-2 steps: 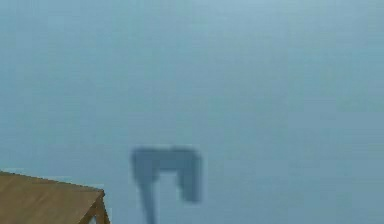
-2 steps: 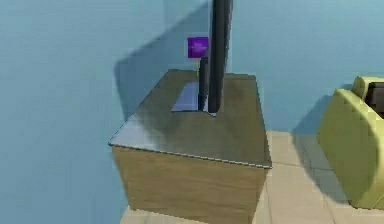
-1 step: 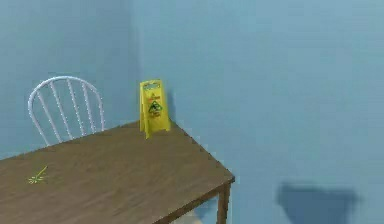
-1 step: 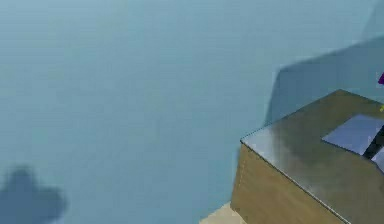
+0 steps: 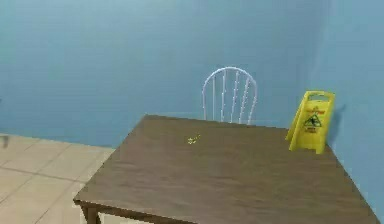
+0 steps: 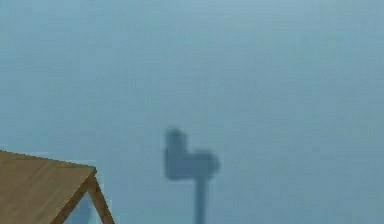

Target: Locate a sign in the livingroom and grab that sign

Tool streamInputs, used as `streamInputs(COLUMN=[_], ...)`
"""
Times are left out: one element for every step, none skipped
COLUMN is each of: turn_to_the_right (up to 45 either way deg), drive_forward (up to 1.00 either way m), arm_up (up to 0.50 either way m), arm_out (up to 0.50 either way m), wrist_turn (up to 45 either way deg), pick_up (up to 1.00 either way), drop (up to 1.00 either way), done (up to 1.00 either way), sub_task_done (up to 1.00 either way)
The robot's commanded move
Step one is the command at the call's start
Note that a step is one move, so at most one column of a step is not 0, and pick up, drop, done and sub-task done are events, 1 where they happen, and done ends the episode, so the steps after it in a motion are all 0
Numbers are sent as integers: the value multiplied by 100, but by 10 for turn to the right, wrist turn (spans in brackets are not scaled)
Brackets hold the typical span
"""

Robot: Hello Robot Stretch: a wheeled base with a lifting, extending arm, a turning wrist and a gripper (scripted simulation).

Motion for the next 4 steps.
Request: streamInputs(turn_to_the_right=[-450, -90, 450, 450], drive_forward=[0, 0, 0, 0], arm_up=[0, 0, 0, 0], arm_out=[0, 0, 0, 0], wrist_turn=[0, 0, 0, 0], pick_up=[0, 0, 0, 0], drop=[0, 0, 0, 0], done=[0, 0, 0, 0], sub_task_done=[0, 0, 0, 0])
